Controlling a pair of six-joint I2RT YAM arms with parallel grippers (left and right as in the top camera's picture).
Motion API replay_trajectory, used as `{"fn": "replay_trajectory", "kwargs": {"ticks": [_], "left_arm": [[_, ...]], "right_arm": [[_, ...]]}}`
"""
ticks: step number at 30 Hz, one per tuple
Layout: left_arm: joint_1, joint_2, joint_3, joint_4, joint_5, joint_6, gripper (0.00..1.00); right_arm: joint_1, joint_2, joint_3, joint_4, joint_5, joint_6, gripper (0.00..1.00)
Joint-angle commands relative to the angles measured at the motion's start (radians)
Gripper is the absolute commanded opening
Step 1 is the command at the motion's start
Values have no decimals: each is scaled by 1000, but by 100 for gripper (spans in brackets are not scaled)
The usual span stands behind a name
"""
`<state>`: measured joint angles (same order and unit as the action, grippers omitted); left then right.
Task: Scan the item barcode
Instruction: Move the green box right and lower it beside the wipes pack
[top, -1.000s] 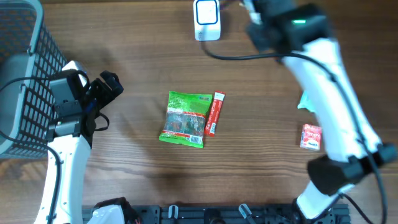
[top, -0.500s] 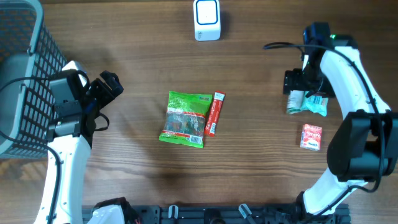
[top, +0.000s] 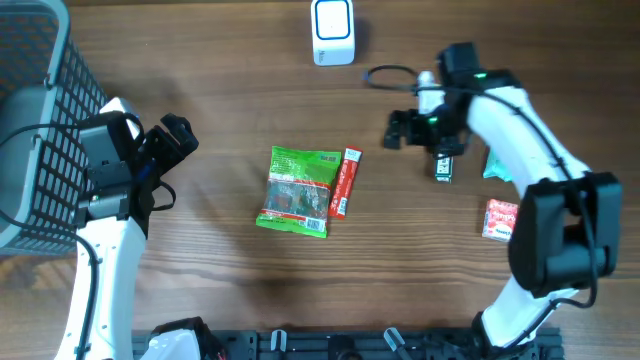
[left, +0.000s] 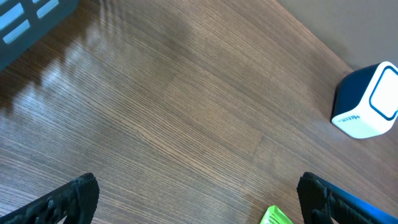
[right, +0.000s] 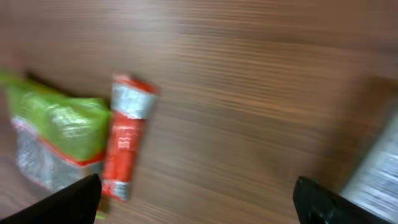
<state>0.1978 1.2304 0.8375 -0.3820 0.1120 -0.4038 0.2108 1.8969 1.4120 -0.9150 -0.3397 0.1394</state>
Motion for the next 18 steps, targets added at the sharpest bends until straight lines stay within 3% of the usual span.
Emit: {"fn": "replay_trajectory", "kwargs": {"ticks": [1, 4, 5, 7, 18], "left_arm": [[3, 2, 8, 3, -9, 15, 100], [3, 2, 8, 3, -10, 15, 100], [3, 2, 8, 3, -10, 15, 100], [3, 2, 8, 3, -10, 15, 100], [3, 2, 8, 3, -9, 15, 100]], "right_arm": [[118, -1, -7, 55, 64, 72, 100], [191, 3, -8, 129, 156, 74, 100], [196, 3, -8, 138, 180, 83, 83], [178, 3, -8, 139, 182, 113, 4], [-41, 3, -8, -23, 246, 70, 4]]}}
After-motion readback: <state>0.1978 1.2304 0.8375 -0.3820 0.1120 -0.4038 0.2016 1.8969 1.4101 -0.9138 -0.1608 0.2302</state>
